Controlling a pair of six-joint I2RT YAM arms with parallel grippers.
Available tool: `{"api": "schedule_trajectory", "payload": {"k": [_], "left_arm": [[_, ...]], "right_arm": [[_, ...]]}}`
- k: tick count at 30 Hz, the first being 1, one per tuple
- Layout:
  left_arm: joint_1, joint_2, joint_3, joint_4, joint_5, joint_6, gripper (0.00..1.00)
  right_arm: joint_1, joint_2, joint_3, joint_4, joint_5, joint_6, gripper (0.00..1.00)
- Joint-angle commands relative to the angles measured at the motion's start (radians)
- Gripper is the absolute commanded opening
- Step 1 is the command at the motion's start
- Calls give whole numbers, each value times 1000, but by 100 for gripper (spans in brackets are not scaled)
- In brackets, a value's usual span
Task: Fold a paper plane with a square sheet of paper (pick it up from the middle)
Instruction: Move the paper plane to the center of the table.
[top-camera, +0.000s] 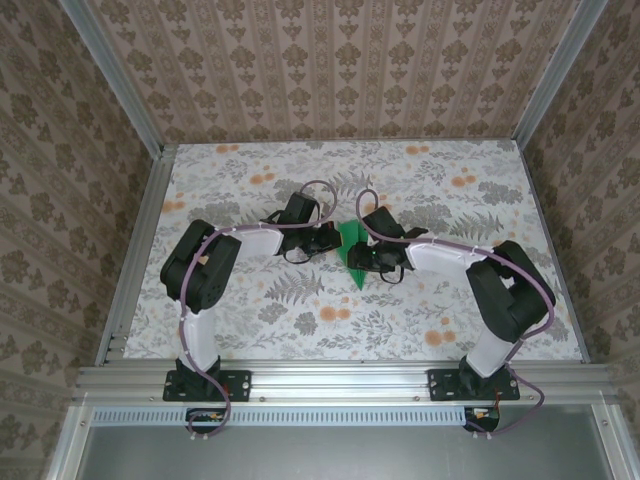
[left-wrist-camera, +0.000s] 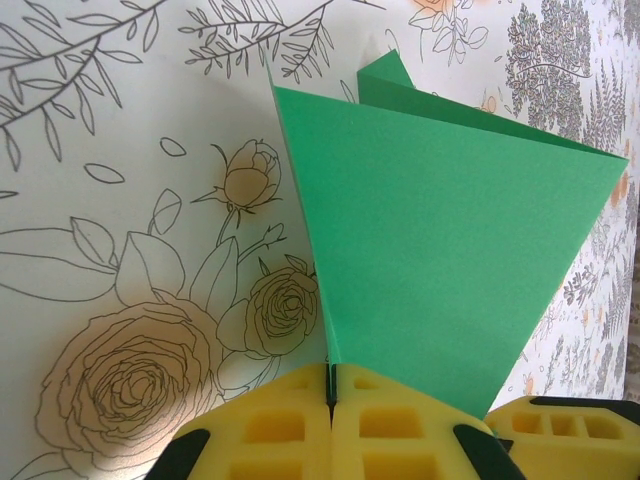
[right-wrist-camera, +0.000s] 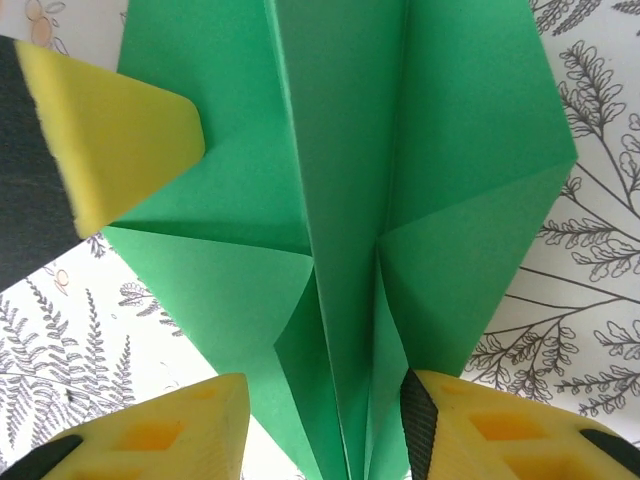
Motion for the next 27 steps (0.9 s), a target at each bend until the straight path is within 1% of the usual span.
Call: {"api": "schedule_trajectory", "payload": {"k": [1,4,10,12,15,18,21,23,27], "left_arm": [[3,30,-8,8,18,-13,0],[3,30,-9,6,15,-13,0],[2,20,-6,-16,3,-6,0],[4,10,-6,-29,-4,-1,1],[9,-14,-9,-48,-12,5,11],[19,-53,-18,-77,-31,11,23],[43,-105,-42,-110,-62,17,33],[64,-148,-67,-128,-84,22,36],[114,-239,-118,-178,-132,36,43]], "right_arm": [[12,34,38,-45,21,-18,45],[16,50,50,-53,25,-18,42],[21,66,75,-99,82,-13,31],[26,72,82,-115,102,-13,25],[33,85,98,-135,118,-21,16],[44,96,116,-155,137,-27,12],[54,105,131,-172,157,-30,11],[61,109,141,-183,168,-32,13],[71,123,162,-200,189,-31,21]]}}
